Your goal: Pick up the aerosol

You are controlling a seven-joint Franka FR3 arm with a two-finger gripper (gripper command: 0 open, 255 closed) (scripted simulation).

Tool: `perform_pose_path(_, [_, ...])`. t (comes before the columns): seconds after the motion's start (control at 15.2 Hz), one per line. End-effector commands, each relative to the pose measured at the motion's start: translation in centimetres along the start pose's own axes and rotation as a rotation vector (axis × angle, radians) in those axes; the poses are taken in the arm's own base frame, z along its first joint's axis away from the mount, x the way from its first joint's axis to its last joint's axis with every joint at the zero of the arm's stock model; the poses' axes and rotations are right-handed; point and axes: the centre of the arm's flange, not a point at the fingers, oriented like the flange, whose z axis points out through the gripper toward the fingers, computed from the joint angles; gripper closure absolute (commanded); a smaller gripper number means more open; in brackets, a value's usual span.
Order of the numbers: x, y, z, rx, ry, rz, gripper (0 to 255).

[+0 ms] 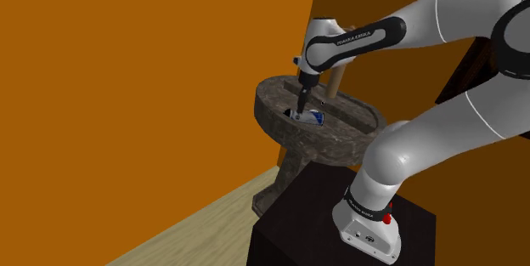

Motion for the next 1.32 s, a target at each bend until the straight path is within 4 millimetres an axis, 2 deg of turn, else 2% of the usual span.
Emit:
perform_pose_path(0.0, [-0.2, 1.8, 1.5, -0.018, 0.002, -0.015, 0])
perform_pose_path(0.66, [-0.2, 11.8, 8.5, -0.098, 0.005, -0.079, 0])
perform_pose_path(1.12, [-0.2, 11.6, 12.2, -0.098, 0.005, -0.079, 0])
perform_pose_path(1.25, [-0.2, 11.6, 12.5, -0.099, 0.005, -0.079, 0])
